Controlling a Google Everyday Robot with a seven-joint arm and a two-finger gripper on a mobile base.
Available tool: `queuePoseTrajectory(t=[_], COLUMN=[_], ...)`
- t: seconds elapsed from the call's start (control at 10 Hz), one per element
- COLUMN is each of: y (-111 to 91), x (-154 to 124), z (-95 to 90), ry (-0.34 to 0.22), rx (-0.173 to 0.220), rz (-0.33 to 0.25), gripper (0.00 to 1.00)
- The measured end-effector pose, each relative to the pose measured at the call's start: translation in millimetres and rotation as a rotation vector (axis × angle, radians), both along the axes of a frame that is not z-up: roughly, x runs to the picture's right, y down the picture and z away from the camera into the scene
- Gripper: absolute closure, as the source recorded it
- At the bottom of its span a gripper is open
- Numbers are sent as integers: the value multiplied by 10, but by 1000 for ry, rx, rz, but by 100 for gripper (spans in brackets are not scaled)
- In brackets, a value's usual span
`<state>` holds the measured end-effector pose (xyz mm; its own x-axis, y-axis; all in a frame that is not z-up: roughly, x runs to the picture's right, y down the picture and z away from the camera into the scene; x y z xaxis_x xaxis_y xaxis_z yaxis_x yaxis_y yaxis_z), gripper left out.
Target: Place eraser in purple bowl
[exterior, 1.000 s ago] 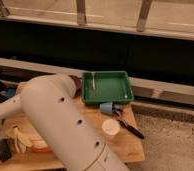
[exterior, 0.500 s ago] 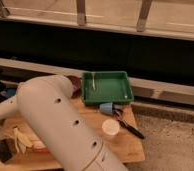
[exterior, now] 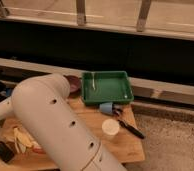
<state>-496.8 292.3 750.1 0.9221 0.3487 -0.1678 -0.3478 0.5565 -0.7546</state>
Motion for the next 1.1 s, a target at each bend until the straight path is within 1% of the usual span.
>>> queuePoseTrajectory(t=[0.4, 0.5, 0.7, 0.8, 1.0, 1.1], y=[-27, -153, -625, -844, -1373, -1539], x=[30, 63, 219, 293, 497, 592], z=[-9, -39, -96, -135, -173, -153], ry=[-1, -6, -33, -43, -71, -92], rx=[1, 13, 40, 52, 79, 84], rz=[-1, 16, 70, 88, 140, 177], gripper=[100, 100, 100, 100, 100, 100])
